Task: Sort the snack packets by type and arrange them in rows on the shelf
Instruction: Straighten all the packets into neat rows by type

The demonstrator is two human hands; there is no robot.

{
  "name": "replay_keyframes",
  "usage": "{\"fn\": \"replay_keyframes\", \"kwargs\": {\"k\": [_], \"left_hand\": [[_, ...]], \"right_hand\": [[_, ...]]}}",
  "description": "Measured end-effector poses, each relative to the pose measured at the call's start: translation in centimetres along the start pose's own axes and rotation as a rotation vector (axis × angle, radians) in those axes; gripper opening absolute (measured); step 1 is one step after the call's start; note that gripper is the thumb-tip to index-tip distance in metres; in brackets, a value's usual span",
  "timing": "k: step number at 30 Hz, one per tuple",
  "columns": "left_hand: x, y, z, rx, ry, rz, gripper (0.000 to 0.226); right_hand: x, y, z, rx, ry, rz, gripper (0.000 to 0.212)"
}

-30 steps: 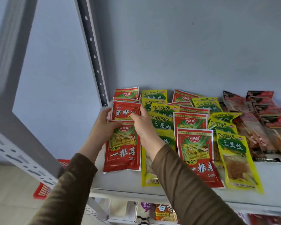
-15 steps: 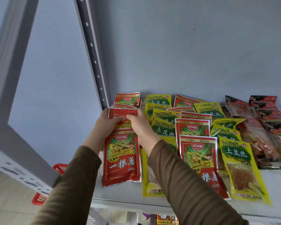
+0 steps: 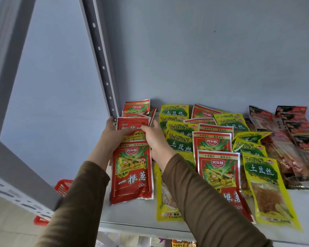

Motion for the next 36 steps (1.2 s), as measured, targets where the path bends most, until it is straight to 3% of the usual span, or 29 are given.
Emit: {"fn": "replay_keyframes", "kwargs": {"k": [2,7,12,17,21,27,36], "left_hand": [[0.6,0.5,0.3,-0.022,-0.004,-0.047,0.097],[1.7,-0.2,0.8,-0.025,-0.039,0.023,0.068],[0.8,0.5,0.4,-0.079,-0.037,-0.033,0.075],[0.3,-0.7,0.7,-0.03,-0.023,0.016,0.07],[0.7,-1.5,1.8,-0.004,-0.035,0.045,0.064],[0.8,-0.8,0.9,-0.017,-0.097,0.008,0.06],[0.8,-0.8,1.6,-0.006,-0.106,0.012,0.052]], "right_hand": [[-0.2,0.3,-0.2,0.005,-0.013,-0.005,0.029],[0.2,-0.4,-1.0,-0.033,-0.096,0.049,0.027],[-1.0,0.7,-1.2,-0.09,-0.114,0.005,0.025],[-3.9,0.6,-0.7,-0.169,-0.157,-0.083,0.05],[-5.7,0.6,-0.3,-0.174,-0.163,-0.095,0.039],[-7.1,-0.8,1.1,-0.067,-0.154,0.103,0.06],[-9.4,-1.1,1.8,0.028,-0.157,0.147,0.009]]}}
Point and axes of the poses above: each hand's wrist, its own x-axis away from the middle knuckle, its own y-axis out of the back of the hand, z = x × y, the point moved 10 cm from there along -x, towards the middle knuckle, and after that the axes turned 4 degrees about y, right-handed, at the moved point
